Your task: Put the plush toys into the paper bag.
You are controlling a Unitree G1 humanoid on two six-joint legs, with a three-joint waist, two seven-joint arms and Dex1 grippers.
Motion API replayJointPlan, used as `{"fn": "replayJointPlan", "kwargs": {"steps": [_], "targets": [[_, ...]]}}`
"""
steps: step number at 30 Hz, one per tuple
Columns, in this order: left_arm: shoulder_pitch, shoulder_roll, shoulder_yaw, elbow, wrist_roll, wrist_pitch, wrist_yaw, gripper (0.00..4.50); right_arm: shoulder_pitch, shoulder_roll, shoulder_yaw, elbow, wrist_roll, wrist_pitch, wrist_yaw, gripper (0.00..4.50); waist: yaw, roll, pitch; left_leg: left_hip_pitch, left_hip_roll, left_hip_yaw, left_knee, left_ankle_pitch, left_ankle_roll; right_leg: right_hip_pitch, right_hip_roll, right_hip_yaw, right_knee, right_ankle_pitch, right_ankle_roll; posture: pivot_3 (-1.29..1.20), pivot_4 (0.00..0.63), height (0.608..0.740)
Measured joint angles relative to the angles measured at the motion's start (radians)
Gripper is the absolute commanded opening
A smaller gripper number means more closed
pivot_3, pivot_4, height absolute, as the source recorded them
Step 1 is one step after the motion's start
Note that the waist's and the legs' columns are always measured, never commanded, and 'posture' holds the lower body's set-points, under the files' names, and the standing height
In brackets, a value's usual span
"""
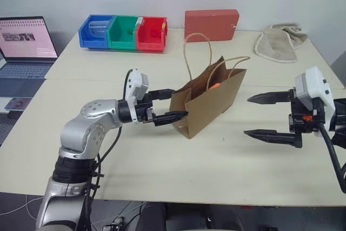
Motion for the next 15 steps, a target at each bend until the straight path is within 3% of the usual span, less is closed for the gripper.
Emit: {"fn": "replayJointPlan", "kwargs": {"steps": [9, 15], "targets": [[0.031, -0.171, -0.069, -0.008, 0.087, -0.064, 0.196, 4.48, -0.014, 0.002, 0.023, -0.024, -0.016, -0.047, -0.027, 4.50, 0.001, 0.000, 0.000, 0.000, 0.000, 0.000, 0.002, 0.000, 0.000, 0.001, 0.000, 0.000, 0.000, 0.000, 0.000, 0.00, 0.150, 0.740], [0.035, -0.192, -0.078, 0.008, 0.115, -0.097, 0.220, 4.48, -0.038, 0.009, 0.049, -0.039, -0.014, -0.056, -0.060, 4.50, 0.001, 0.000, 0.000, 0.000, -0.001, 0.000, 0.002, 0.000, 0.000, 0.001, 0.000, 0.000, 0.000, 0.000, 0.000, 0.00, 0.150, 0.740]]}}
